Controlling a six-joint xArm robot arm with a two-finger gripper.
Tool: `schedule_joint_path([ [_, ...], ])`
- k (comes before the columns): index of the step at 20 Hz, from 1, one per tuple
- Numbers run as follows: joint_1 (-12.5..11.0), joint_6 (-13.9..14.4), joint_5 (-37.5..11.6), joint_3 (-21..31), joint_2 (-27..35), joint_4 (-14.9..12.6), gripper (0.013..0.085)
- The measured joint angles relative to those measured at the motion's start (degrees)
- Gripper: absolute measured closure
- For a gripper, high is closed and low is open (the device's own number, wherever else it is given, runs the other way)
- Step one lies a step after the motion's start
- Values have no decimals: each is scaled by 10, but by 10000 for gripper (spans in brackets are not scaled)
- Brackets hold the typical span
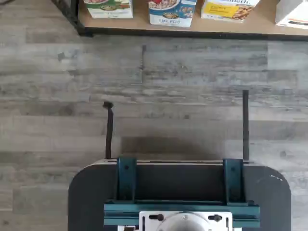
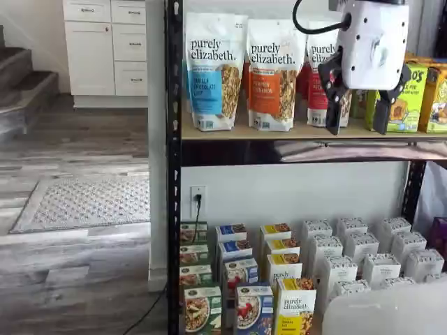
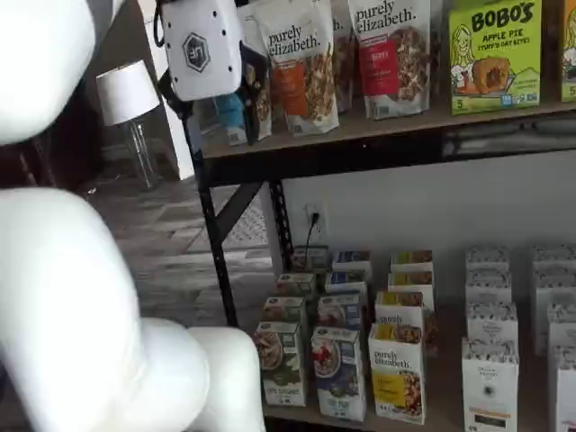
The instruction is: Pick up the blue and white box that is on the bottom shelf, the second box from the left
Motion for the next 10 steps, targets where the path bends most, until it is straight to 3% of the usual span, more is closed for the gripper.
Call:
schedule_joint_path([
  [3,15,7,13,-7,8,-16,130],
  [10,17,9,5,2,10,-18,130],
])
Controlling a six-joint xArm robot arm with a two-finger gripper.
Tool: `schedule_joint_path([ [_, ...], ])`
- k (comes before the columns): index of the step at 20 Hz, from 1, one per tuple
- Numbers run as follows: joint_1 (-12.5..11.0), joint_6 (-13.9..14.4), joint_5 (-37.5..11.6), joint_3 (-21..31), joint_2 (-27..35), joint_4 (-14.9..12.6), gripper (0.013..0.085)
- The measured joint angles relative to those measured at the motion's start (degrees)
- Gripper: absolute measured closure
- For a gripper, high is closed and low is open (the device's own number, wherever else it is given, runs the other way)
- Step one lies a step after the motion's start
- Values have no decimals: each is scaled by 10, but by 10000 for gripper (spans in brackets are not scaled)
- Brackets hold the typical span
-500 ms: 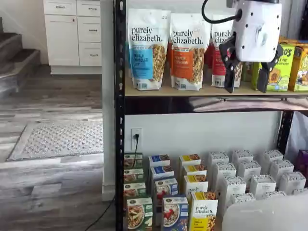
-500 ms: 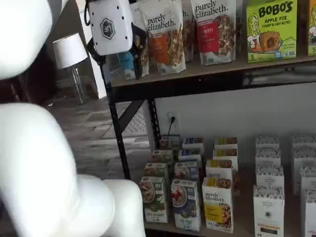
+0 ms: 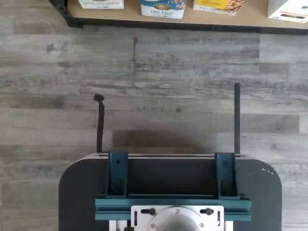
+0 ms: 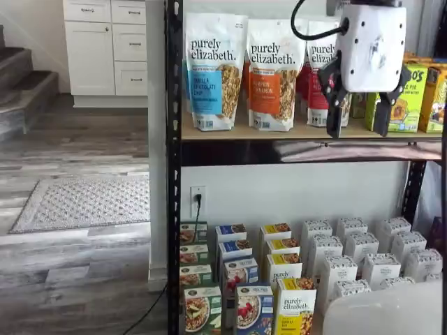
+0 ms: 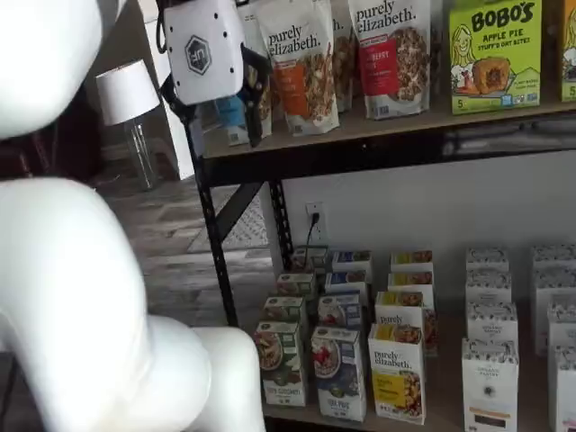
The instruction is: Pick up the blue and white box that is on the bottom shelf, the second box from the left
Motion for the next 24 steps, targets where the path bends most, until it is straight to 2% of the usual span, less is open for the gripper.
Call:
schedule_joint_path([
  [7,2,4,-42,49,-6,5,130],
  [19,17,16,-132,143,-2,-9,130],
  [24,12,12,-181,185,5,-10,130],
])
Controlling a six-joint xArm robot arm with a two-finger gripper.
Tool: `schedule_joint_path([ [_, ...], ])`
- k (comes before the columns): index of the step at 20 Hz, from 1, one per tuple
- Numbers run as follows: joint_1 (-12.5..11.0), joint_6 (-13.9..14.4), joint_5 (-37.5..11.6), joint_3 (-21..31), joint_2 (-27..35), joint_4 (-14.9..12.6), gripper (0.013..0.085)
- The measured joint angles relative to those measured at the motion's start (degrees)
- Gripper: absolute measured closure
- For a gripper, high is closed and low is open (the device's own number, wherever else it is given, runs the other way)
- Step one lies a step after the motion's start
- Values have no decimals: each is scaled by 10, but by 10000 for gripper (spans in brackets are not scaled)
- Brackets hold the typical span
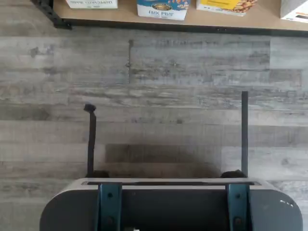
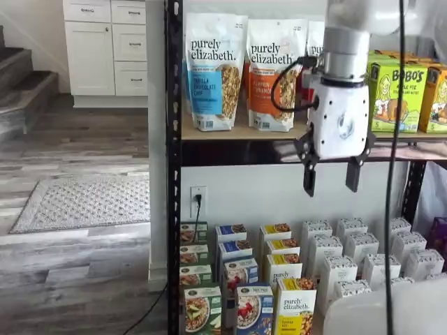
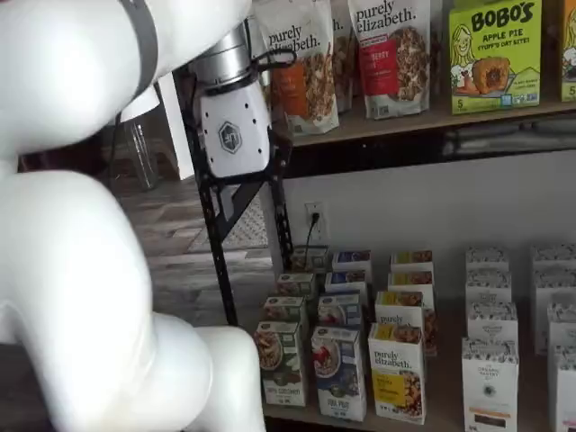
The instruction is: Pick up the blue and white box that is on the bottom shelf, the second box from the left
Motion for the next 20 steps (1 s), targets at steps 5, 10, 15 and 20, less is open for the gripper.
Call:
schedule_joint_path([
  [5,-7,-6,-62,43,12,5,130],
  [10,-17,-16,-130,84,27,13,130],
  [15,-22,-24,-215,130,42,25,130],
  [20,-15,-23,-269,160,69,35,130],
])
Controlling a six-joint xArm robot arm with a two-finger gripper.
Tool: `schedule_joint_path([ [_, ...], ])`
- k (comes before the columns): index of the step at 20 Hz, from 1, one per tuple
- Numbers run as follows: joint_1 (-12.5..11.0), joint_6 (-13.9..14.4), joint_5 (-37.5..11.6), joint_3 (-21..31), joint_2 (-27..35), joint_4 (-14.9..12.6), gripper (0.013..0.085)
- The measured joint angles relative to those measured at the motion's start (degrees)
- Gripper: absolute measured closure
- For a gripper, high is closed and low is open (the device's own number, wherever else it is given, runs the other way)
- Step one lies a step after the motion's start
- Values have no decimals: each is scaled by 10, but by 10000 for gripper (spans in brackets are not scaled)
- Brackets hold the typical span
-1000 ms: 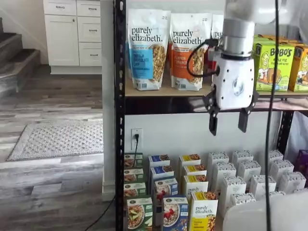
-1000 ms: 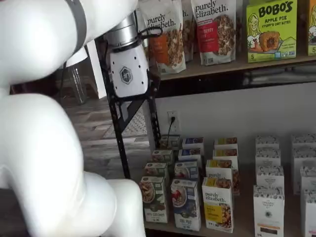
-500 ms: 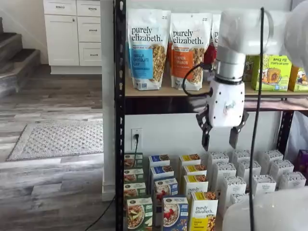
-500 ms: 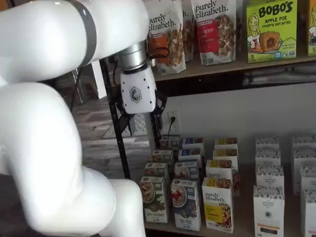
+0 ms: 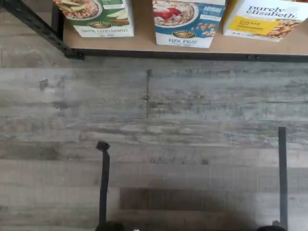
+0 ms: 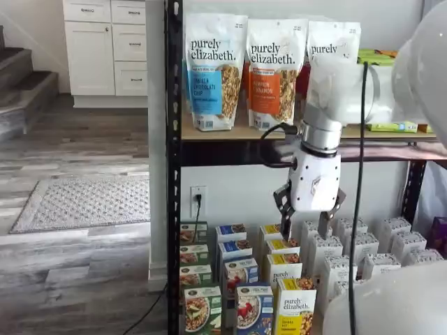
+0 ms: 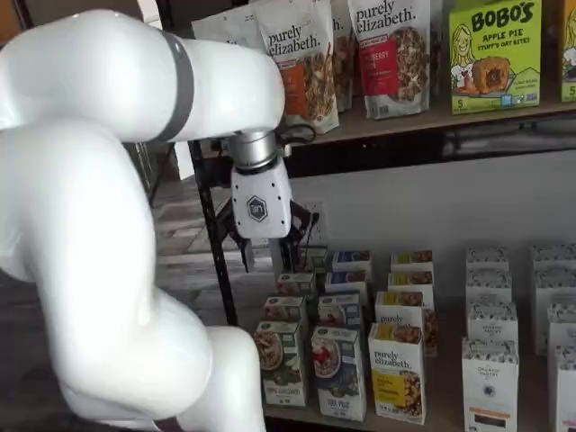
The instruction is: Pick up the blue and white box that is on the bottom shelf, the second box from the left
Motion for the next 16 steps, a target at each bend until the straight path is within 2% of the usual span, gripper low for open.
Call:
schedule_joint_path([
  [8,23,25,-107,36,66,-14,130],
  [12,34,37,-196,53,115,-20,130],
  [16,38,46,-212,37,166,-27,130],
])
